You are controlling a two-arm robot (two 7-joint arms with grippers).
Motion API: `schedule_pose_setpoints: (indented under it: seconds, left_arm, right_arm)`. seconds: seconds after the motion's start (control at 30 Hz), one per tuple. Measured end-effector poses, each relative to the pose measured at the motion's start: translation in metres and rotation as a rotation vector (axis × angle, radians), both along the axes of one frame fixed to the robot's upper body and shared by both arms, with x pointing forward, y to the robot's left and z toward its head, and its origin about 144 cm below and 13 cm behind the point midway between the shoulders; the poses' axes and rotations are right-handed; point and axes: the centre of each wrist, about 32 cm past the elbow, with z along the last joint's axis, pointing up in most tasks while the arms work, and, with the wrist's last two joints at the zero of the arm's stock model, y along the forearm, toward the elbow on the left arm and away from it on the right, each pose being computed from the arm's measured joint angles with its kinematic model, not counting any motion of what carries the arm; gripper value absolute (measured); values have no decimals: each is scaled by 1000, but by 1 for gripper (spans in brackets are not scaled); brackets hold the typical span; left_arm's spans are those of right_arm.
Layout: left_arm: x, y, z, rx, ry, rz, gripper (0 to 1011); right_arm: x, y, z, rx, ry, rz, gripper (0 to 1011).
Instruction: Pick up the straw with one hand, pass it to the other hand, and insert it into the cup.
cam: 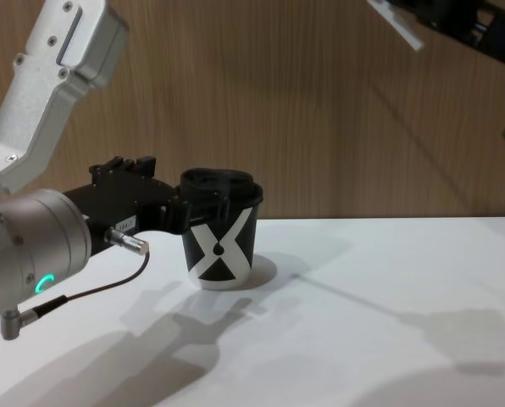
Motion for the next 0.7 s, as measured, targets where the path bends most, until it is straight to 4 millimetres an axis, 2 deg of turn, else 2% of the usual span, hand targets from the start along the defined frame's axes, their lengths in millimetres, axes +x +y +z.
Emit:
schedule_pose_setpoints:
  seconds: [0.3, 0.7]
  left_arm:
    - [0, 1, 1, -13, 3, -4, 1002]
    - [-1, 9, 12, -129, 20, -56, 1002]
  right_arm:
    - [7, 9, 4, 44, -20, 89, 0]
    - [11, 14, 6, 68, -33, 135, 0]
